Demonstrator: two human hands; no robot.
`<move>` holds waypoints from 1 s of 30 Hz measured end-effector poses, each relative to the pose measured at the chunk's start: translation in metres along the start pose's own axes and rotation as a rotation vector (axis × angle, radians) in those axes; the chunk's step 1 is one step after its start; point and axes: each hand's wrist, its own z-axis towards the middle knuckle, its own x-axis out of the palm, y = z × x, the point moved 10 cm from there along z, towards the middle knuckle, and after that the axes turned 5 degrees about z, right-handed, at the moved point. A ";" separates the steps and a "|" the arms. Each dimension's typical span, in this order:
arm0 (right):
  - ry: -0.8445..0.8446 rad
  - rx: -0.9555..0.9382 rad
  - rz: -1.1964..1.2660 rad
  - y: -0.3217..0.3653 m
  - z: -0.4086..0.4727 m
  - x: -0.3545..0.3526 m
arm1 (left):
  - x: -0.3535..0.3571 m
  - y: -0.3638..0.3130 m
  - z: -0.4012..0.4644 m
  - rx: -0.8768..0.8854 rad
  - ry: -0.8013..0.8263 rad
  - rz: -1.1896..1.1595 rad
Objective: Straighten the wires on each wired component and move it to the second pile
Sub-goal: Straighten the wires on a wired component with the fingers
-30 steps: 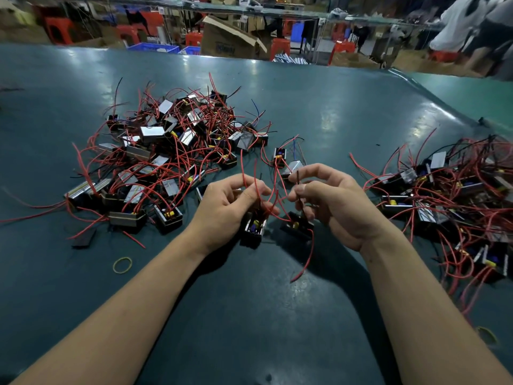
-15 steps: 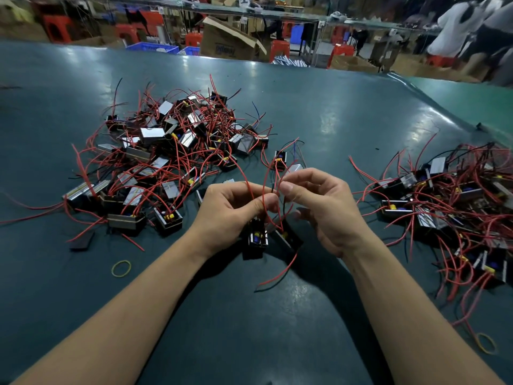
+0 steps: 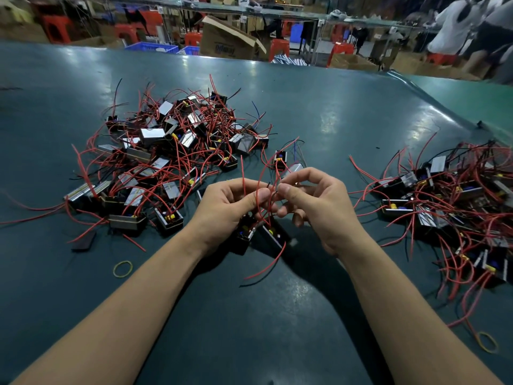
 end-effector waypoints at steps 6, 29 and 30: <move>-0.066 -0.086 -0.057 0.005 -0.001 -0.002 | -0.003 0.005 0.000 -0.034 -0.033 -0.032; 0.034 -0.040 -0.346 0.004 -0.001 -0.003 | 0.000 -0.003 -0.002 0.128 -0.040 0.241; 0.061 -0.037 -0.341 0.004 -0.002 -0.001 | 0.000 -0.004 -0.002 0.133 -0.043 0.250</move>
